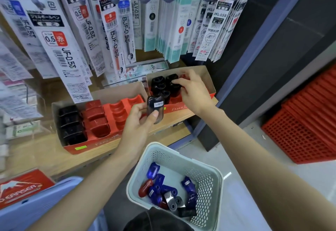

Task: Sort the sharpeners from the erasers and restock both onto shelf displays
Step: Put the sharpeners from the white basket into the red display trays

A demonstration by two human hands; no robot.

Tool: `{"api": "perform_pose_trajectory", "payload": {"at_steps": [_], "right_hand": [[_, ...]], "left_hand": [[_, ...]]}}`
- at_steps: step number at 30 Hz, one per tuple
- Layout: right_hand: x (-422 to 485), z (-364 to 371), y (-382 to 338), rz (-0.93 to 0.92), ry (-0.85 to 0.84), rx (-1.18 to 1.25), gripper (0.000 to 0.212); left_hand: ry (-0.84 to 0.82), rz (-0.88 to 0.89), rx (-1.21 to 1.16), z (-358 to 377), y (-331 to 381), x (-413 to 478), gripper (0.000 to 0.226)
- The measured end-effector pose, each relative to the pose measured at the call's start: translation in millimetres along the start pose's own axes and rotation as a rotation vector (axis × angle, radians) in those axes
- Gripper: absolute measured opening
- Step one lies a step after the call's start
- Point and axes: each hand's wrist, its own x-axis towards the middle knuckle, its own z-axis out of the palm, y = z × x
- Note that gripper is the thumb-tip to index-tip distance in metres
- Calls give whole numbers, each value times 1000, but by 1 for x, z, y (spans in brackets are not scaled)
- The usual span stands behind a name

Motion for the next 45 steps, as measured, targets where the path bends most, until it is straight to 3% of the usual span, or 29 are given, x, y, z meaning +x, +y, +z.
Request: {"api": "perform_pose_trajectory", "payload": {"at_steps": [3, 5, 9, 12, 14, 16, 21, 29, 32, 34, 36, 37, 40, 42, 45], "right_hand": [[-25, -12, -25, 221, 76, 574, 20], [-42, -15, -41, 298, 19, 808, 27], [-49, -11, -44, 325, 89, 889, 23], [-37, -13, -29, 367, 277, 806, 25], [-29, -11, -18, 360, 273, 709, 31], [-27, -5, -11, 309, 200, 618, 29], [-32, 11, 1, 162, 130, 396, 19], [-38, 30, 12, 87, 155, 113, 26], [-48, 25, 10, 139, 129, 221, 35], [-73, 21, 10, 237, 167, 406, 41], [-110, 25, 14, 323, 295, 469, 41], [-131, 32, 17, 374, 342, 459, 39], [-187, 63, 32, 600, 290, 459, 25], [-215, 92, 45, 822, 24, 542, 21], [-246, 140, 57, 990, -350, 626, 16]], "left_hand": [[6, 87, 74, 6, 7, 2, 25], [21, 139, 135, 13, 9, 6, 27], [-7, 201, 223, 21, 12, 18, 26], [32, 298, 765, 15, 9, 30, 49], [-3, 297, 1119, 8, 4, 33, 62], [-74, 292, 1238, 2, -4, 34, 67], [-105, 316, 1294, -3, -12, 29, 65], [-108, 349, 1302, -3, -13, 32, 60], [-61, 349, 1267, -2, -13, 29, 58], [-40, 464, 1201, -2, -11, 15, 47], [-161, 617, 1096, -2, -19, -2, 34], [-285, 611, 1029, -1, -27, -12, 31], [-581, 201, 837, 4, -69, -28, 23], [-627, -72, 792, 3, -116, -28, 26], [-641, -286, 842, 1, -181, -27, 36]]}}
